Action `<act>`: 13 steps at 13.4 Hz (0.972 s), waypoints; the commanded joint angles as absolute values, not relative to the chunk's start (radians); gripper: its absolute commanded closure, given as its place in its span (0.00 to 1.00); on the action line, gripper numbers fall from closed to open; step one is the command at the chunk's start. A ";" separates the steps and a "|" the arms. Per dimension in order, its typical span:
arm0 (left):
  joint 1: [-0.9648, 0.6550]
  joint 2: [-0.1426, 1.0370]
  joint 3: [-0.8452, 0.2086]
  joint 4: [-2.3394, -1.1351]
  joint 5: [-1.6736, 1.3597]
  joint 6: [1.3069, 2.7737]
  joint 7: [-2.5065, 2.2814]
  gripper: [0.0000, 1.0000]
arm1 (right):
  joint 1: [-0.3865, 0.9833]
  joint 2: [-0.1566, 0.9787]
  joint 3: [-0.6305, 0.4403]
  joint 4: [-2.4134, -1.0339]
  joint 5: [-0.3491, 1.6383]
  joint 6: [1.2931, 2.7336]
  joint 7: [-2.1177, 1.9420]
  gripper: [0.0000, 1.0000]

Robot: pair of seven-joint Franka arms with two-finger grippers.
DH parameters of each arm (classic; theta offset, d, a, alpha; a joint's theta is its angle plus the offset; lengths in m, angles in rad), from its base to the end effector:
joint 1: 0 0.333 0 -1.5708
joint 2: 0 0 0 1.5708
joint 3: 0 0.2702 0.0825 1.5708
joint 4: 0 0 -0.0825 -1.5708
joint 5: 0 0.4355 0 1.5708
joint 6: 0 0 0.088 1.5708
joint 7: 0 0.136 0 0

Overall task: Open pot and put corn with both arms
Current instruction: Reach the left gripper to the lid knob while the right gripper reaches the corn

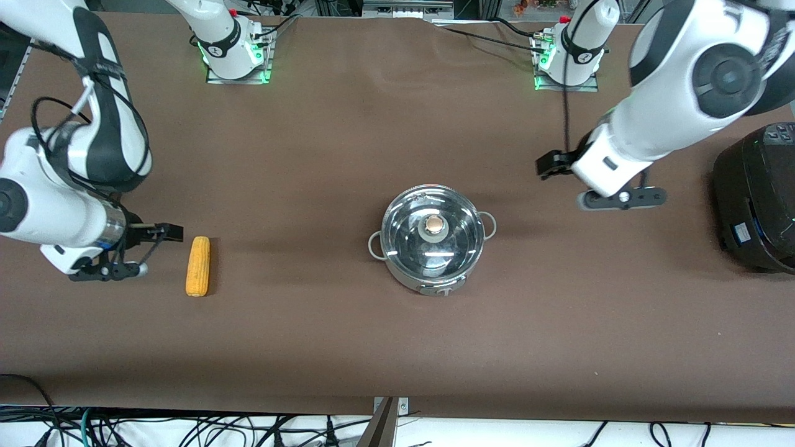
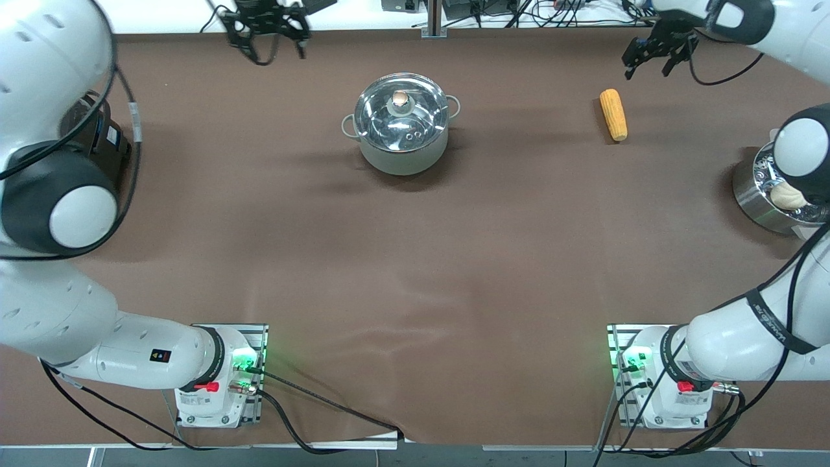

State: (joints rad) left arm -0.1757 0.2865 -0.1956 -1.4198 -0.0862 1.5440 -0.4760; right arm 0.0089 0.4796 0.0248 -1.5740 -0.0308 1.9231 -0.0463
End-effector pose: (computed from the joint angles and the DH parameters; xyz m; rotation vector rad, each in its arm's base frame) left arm 0.6172 -0.2408 0.4478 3.0566 0.1723 -0.3088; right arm 0.6912 0.0192 0.2593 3.1160 0.1410 -0.2037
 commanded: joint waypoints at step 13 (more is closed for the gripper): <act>-0.466 0.672 -0.181 -1.180 -0.097 1.796 -0.899 0.00 | -0.002 0.676 0.029 -1.700 -0.017 2.371 -0.057 0.00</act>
State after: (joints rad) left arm -0.4374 0.6357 -0.1980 -1.2227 -0.0906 1.7811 -0.8824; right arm 0.0068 0.6668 0.0248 -1.6917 -0.0305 2.3336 -0.0463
